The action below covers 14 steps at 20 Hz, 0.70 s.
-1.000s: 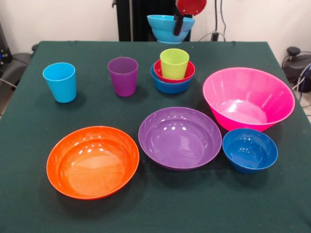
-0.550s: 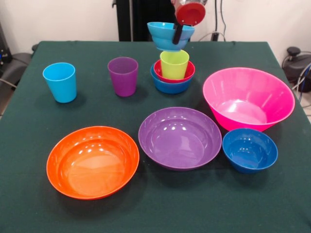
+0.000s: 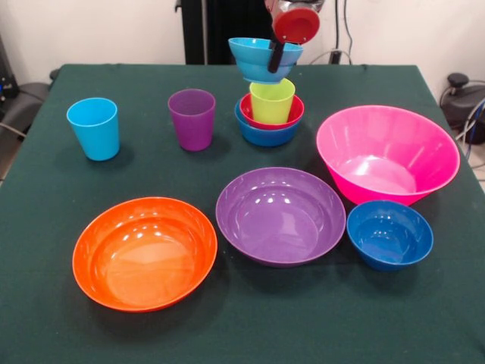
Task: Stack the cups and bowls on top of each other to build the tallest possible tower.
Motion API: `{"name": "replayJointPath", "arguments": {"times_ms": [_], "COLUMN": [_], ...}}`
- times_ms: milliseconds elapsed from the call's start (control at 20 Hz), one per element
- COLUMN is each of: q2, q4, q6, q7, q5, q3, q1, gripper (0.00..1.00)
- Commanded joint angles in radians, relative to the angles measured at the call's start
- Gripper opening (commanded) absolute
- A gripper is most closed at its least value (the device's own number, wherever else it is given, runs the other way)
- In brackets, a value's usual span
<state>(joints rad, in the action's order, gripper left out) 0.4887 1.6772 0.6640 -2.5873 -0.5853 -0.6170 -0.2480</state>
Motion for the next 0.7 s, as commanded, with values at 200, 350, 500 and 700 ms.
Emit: {"name": "replayJointPath", "arguments": {"times_ms": [200, 350, 500, 700], "q2": [-0.001, -0.002, -0.004, -0.01], "q4": [-0.035, -0.038, -0.041, -0.045], "q6": [0.078, 0.085, 0.089, 0.085], "q7": [-0.198, -0.212, -0.224, -0.247], "q5": [-0.002, -0.003, -0.008, -0.022], "q3": [0.083, 0.079, 0.079, 0.087], "q1": [0.004, -0.007, -0.013, -0.022], "gripper": [0.0, 0.0, 0.0, 0.0]}}
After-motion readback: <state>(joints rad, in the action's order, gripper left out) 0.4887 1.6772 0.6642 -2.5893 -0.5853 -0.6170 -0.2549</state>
